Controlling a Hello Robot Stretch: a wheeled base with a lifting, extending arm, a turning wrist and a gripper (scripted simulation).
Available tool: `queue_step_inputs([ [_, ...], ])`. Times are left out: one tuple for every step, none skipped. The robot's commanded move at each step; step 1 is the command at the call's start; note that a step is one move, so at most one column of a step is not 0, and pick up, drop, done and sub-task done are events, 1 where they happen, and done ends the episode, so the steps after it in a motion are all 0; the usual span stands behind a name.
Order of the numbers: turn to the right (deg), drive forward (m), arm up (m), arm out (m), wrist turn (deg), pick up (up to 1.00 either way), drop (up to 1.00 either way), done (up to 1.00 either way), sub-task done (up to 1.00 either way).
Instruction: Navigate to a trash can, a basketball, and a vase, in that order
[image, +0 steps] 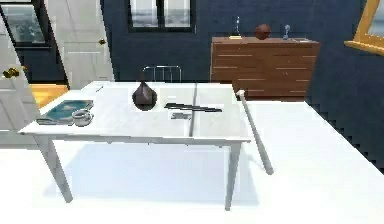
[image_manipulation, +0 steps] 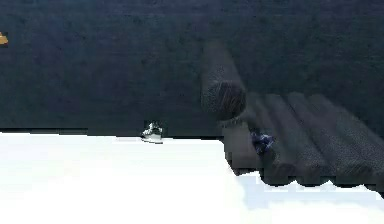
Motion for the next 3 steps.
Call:
queue_step_inputs([
  [45.0,0.0,0.0,0.0,0.0,0.0,0.0,0.0,0.0],
  [24.0,0.0,0.0,0.0,0.0,0.0,0.0,0.0,0.0],
  [0.0,0.25,0.0,0.0,0.0,0.0,0.0,0.0,0.0],
])
